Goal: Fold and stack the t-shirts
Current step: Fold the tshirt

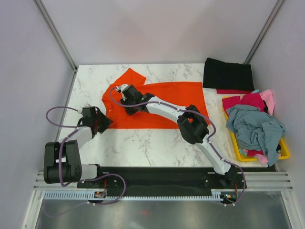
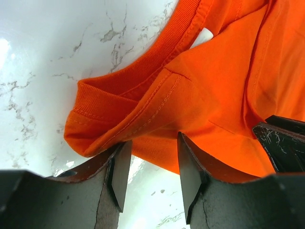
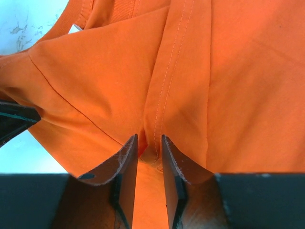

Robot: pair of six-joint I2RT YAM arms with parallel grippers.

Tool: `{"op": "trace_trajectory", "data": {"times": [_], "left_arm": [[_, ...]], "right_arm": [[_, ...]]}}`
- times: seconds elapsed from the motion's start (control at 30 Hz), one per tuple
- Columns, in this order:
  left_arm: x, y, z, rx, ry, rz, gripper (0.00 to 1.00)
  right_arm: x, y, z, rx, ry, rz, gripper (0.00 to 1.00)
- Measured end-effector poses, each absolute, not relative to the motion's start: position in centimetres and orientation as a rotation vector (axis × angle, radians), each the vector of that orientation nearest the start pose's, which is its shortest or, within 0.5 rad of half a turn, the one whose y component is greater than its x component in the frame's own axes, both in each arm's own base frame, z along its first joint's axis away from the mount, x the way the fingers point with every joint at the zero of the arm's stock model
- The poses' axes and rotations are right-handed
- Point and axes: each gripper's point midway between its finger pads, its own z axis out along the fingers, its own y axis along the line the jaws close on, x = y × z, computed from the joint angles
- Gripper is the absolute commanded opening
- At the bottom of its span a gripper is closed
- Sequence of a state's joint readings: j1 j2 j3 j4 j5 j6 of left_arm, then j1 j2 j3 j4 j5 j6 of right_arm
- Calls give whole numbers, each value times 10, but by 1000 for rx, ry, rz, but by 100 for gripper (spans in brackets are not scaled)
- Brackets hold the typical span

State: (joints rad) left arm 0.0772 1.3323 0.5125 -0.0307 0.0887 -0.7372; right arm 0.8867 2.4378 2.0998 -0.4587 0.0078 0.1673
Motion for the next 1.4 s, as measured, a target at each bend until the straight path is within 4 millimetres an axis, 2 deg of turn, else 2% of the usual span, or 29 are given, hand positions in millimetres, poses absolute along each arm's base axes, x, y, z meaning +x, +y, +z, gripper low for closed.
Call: {"op": "trace_trajectory", "data": {"times": [0.13,0.23,0.27,0.37,0.5,0.67,0.87,0.9,0.93,0.97,1.0,1.03,1.13,1.33,1.4], "left_arm": [[312,-18,27,-937,2259,-407,51],[313,-17,27,-936,2253,-408,51],[313,-17,27,-936,2251,-409,51],[313,-17,26,-935,2248,-413,51],[313,-17,26,-934,2244,-417,50],[313,-17,26,-933,2242,-418,50],[314,-17,26,-932,2237,-423,50],[314,-17,26,-932,2237,-425,50],[314,-17,26,-932,2238,-426,50],[314,-17,26,-931,2236,-429,50],[315,-17,26,-929,2234,-430,50],[316,-17,26,-928,2231,-431,50],[318,-17,26,-924,2226,-438,50],[321,-18,26,-919,2219,-446,50],[322,-18,27,-917,2222,-449,52]], "right_arm": [[386,481,51,-851,2276,485,27],[385,481,50,-853,2279,483,15],[385,481,49,-853,2280,482,9],[386,479,45,-848,2286,466,3],[391,473,43,-838,2286,417,2],[407,460,43,-794,2291,383,1],[453,417,45,-667,2316,345,2],[461,408,45,-642,2320,339,7],[469,400,45,-616,2325,337,42],[476,393,46,-587,2331,339,63],[483,386,46,-563,2333,337,77],[489,379,47,-544,2334,333,86],[501,369,49,-529,2322,321,90],[509,372,62,-522,2278,332,91],[510,367,65,-511,2275,324,91]]}}
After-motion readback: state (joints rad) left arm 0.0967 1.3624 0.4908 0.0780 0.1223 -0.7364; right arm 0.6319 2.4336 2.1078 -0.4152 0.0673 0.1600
